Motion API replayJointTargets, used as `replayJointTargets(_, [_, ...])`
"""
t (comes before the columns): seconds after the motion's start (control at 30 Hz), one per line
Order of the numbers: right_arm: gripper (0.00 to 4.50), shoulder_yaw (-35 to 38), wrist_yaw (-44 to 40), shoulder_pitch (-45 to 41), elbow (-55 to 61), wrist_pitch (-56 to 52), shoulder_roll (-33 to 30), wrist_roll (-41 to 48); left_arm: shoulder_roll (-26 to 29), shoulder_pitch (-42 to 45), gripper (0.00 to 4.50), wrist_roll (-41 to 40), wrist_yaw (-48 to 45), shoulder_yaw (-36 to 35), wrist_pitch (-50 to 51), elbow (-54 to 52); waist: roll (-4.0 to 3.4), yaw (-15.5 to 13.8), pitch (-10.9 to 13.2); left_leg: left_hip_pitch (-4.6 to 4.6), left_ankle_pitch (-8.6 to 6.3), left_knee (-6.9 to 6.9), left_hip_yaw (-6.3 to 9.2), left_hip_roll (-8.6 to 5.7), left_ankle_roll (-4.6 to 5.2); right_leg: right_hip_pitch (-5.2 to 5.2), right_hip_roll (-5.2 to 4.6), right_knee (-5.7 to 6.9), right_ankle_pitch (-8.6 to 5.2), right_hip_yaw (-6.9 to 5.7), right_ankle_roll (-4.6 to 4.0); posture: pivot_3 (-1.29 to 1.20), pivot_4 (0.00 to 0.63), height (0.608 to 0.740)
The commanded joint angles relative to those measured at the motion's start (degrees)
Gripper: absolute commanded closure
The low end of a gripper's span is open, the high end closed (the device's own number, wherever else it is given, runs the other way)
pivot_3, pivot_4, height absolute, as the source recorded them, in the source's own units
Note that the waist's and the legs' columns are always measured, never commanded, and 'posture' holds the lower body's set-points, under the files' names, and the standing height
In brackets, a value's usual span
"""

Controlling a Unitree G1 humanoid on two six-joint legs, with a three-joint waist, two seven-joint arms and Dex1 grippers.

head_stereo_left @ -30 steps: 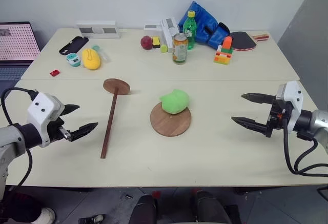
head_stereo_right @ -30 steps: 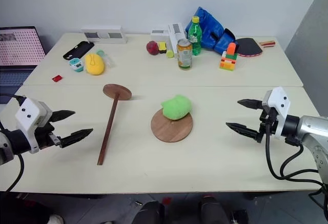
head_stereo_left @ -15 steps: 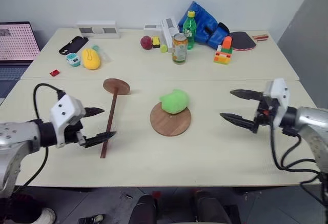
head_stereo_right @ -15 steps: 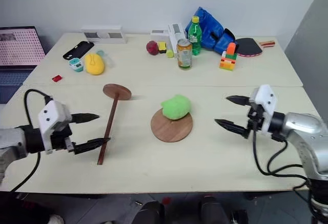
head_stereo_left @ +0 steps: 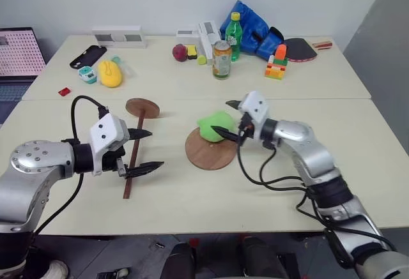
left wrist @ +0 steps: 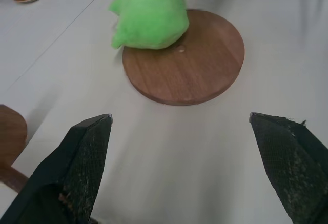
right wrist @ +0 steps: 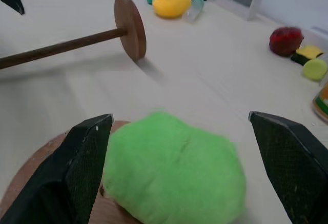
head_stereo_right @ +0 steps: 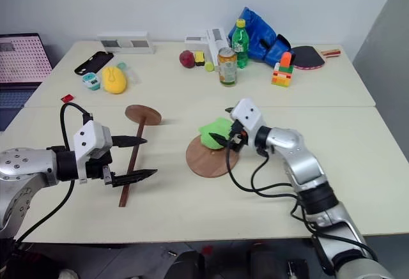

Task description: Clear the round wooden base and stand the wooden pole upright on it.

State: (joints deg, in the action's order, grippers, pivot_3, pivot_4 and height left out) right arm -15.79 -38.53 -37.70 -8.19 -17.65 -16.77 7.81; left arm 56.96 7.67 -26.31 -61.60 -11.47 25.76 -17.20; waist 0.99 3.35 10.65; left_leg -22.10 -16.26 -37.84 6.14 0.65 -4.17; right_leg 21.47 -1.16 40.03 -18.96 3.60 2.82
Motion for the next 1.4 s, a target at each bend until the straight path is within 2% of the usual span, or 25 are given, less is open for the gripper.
replayJointTargets(0.03, [0.04, 0.5, 1.1, -3.5, -6.0, 3.9, 3.2, -1.4, 0.6, -0.3, 0.0, 0.6, -0.1, -1.4, -1.3, -0.4, 0.0, 0.1, 0.0, -0.01, 0.0, -0.01, -0.02, -0.01, 0.0, 0.0, 0.0, 0.0, 0.0, 0.02, 0.0, 0.0, 0.15, 0.74])
replayJointTargets(0.3, [0.04, 0.8, 3.0, -7.9, -17.2, 5.1, 7.1, -4.4, 0.4, -2.2, 0.0, 1.2, -0.1, -2.7, -1.9, -0.9, -0.01, 0.7, 0.0, 0.01, 0.0, 0.0, -0.03, 0.02, 0.0, 0.07, 0.02, 0.11, 0.0, 0.04, 0.0, 0.0, 0.15, 0.74])
replayJointTargets(0.5, [0.04, 0.6, 2.6, -8.2, -19.5, 2.5, 7.5, -5.5, 0.4, -2.5, 0.0, 1.6, -0.1, -2.6, -2.9, -0.3, -0.02, 0.9, 0.0, 0.02, 0.0, -0.01, -0.03, 0.02, 0.0, 0.07, 0.02, 0.15, 0.0, 0.05, 0.0, 0.0, 0.15, 0.74])
replayJointTargets(0.63, [0.61, 0.7, 2.2, -7.4, -17.8, 1.3, 7.6, -5.1, 0.1, -1.9, 0.0, 2.0, -0.1, -1.9, -3.6, 0.4, -0.01, 1.0, 0.0, 0.04, 0.0, -0.01, -0.03, 0.02, 0.0, 0.07, 0.02, 0.18, 0.0, 0.05, 0.0, 0.0, 0.15, 0.74])
replayJointTargets(0.8, [1.84, 0.7, 2.0, -6.6, -15.7, 0.4, 7.5, -5.0, -0.3, -1.2, 0.0, 1.9, -0.3, -1.2, -4.1, 1.0, -0.02, 1.2, 0.0, 0.04, 0.0, -0.01, -0.02, 0.02, 0.0, 0.07, 0.02, 0.19, 0.0, 0.05, 0.0, 0.0, 0.15, 0.74])
replayJointTargets(0.93, [2.66, 1.1, 2.1, -6.0, -12.6, 0.4, 7.4, -4.7, -1.3, 0.3, 0.0, 0.7, -0.4, -0.9, -3.2, 1.0, -0.02, 1.2, 0.0, 0.04, 0.0, -0.01, 0.0, 0.01, 0.0, 0.07, 0.02, 0.2, 0.0, 0.03, 0.0, 0.0, 0.15, 0.74])
replayJointTargets(1.13, [3.99, 2.7, 3.9, -2.2, -0.4, 0.4, 5.6, -4.4, -3.0, 4.6, 0.0, -3.5, -0.3, 0.0, 0.6, -0.8, -0.02, 1.3, 0.0, 0.0, 0.0, -0.01, 0.01, 0.01, 0.0, 0.09, 0.02, 0.18, 0.0, 0.03, 0.0, 0.0, 0.15, 0.74])
replayJointTargets(1.27, [4.38, 7.2, 6.6, 2.6, 11.9, -4.6, 2.2, -3.6, -5.9, 10.9, 0.0, -3.4, 0.5, 4.0, 1.2, 0.1, -0.01, 0.7, 0.0, -0.06, 0.0, -0.04, 0.06, -0.01, 0.0, 0.1, 0.0, 0.19, 0.0, -0.02, 0.0, 0.0, 0.15, 0.74])
replayJointTargets(1.4, [4.48, 17.8, 11.8, 11.7, 19.8, -7.5, -4.2, -4.4, -14.3, 20.2, 0.0, -2.8, 2.8, 10.2, 1.3, 2.6, 0.04, -0.7, 0.0, -0.08, 0.0, -0.1, 0.1, -0.11, 0.0, -0.05, -0.08, 0.05, 0.0, -0.09, 0.01, 0.0, 0.15, 0.74])
